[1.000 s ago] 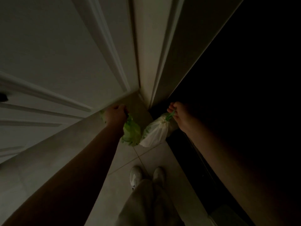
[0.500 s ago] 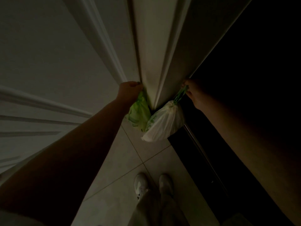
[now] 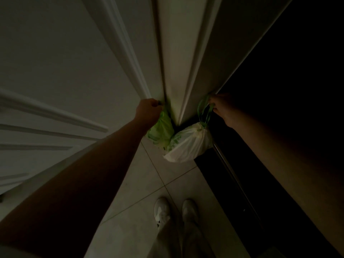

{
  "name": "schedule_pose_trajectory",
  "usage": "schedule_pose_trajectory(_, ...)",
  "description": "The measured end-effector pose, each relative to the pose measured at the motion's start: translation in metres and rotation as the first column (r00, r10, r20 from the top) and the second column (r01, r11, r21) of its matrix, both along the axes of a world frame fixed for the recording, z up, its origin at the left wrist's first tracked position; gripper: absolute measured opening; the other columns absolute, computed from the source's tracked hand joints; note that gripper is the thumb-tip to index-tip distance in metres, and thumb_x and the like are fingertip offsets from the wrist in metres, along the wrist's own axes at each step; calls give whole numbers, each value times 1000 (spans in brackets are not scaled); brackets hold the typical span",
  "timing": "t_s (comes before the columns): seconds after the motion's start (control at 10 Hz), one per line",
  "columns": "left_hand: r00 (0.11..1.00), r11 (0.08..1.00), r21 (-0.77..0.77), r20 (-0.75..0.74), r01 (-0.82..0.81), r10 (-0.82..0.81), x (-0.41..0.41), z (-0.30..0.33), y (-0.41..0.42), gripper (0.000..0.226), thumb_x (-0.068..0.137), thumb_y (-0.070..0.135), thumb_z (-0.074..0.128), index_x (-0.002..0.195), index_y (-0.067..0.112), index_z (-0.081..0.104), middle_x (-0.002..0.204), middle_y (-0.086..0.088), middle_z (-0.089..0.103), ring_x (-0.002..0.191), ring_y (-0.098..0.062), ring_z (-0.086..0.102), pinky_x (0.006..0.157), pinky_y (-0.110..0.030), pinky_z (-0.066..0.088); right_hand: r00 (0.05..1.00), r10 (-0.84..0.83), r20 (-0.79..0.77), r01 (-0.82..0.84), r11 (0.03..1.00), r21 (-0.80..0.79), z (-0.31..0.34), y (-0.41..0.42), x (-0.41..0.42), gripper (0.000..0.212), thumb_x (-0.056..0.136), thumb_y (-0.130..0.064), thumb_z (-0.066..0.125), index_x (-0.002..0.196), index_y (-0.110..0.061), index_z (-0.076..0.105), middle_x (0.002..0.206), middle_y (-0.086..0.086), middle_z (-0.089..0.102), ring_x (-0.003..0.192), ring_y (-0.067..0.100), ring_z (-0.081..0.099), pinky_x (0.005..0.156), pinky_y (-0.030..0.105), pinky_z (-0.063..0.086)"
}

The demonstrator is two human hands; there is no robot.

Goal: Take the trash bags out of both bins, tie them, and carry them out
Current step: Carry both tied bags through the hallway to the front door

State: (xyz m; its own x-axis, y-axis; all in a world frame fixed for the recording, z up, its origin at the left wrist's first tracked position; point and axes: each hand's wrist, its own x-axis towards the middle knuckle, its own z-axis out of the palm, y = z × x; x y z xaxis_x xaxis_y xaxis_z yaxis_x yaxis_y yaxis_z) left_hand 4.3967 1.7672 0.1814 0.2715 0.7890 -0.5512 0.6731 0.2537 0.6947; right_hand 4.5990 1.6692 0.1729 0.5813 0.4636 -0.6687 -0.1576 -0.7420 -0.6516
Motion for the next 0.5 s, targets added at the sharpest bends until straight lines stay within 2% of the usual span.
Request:
schedule_pose_trajectory(0.1, 1000, 1000, 26, -26, -1, 2, -6, 3, -3, 11, 82, 9, 61, 86, 6, 71, 100, -28, 68, 94, -38, 66, 86, -51, 55, 997, 57, 52, -54, 997, -57, 1, -3, -2, 42, 89, -33, 54, 119, -3, 59, 117, 18, 62, 106, 31, 61, 97, 44, 49)
schedule_pose_trajectory(0.2, 997, 996, 84, -78, 31, -24, -10, 12, -10, 25, 86, 11, 58, 106, 1, 70, 109, -20, 69, 103, -32, 64, 91, -38, 52, 982, 153, 115, -139, 983, -119, 10, -11, -5, 22, 90, -28, 50, 89, -8, 58, 90, 16, 59, 69, 23, 58, 61, 30, 48)
schedule_pose_trajectory(0.3, 994, 992, 120, -105, 37, -25, -18, 27, -19, 31, 90, 11, 57, 119, 4, 64, 121, -16, 65, 111, -29, 60, 87, -26, 43, 950, 251, 187, -218, 959, -181, 21, -23, -7, 14, 92, -20, 47, 83, -12, 54, 75, 8, 51, 60, 19, 48, 53, 24, 35)
schedule_pose_trajectory(0.4, 992, 990, 135, -120, 41, -25, -29, 44, -31, 27, 90, 11, 58, 114, 3, 66, 117, -17, 67, 109, -29, 61, 89, -29, 44, 918, 319, 235, -279, 941, -190, 36, -37, -7, 24, 93, -17, 47, 70, -10, 50, 74, 8, 50, 60, 19, 47, 54, 24, 34)
schedule_pose_trajectory(0.5, 985, 989, 134, -167, 60, -37, -41, 71, -49, 26, 88, 11, 58, 111, 4, 68, 115, -16, 68, 107, -28, 62, 82, -23, 40, 885, 394, 248, -362, 918, -165, 60, -58, -19, 33, 88, -5, 44, 60, -19, 34, 64, 1, 36, 55, 12, 36, 50, 24, 27)
